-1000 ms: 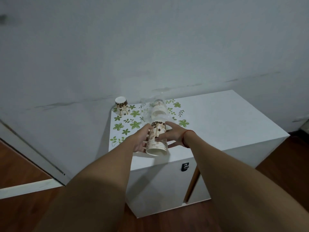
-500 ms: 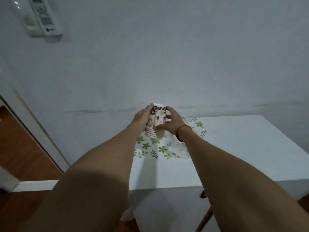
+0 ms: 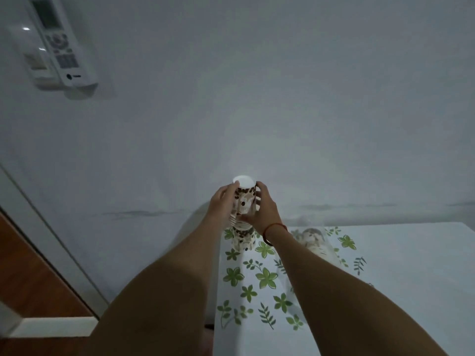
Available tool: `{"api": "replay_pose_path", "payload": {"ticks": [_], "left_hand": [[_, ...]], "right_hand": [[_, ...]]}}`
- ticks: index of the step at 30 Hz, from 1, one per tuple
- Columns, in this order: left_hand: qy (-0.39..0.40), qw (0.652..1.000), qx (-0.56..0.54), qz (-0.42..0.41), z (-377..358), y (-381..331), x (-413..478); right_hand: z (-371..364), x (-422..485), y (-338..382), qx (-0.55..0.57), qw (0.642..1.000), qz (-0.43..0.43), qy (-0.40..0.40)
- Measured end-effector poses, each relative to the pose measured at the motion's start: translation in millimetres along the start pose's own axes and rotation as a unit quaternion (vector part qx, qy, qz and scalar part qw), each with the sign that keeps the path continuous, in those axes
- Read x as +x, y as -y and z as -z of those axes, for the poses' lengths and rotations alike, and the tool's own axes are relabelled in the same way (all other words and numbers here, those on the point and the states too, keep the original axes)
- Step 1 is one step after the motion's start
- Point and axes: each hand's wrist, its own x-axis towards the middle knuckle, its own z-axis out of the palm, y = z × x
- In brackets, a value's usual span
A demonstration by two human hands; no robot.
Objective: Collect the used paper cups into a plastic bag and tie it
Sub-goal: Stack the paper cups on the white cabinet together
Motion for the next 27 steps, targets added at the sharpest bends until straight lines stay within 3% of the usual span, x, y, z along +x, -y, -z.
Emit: {"api": "replay_pose_path", "payload": {"ticks": [4,9,17,27], "left_hand": [[-0.002,0.999,0.014,0.052,1.2,40.5,40.0],[0.007,0.996,0.047,0.078,-1.8,59.8,29.2],[0.025,0.989,0.143,0.020,-5.1,70.7,21.9],[-0.008,0.976,0.178,0.122,-24.3,79.8,-57.0]], "right_hand": [[-13.8,8.1,-21.8,-0.002,1.000,-0.027,-0.003],[-28.1,7.3,-50.1,-0.016,0.996,-0.085,0.011],[-42.4,-1.1,-55.4,-0.042,0.993,-0.112,0.020],[28.4,-74.9,-33.3,-0.210,0.968,-0.112,0.077]]}}
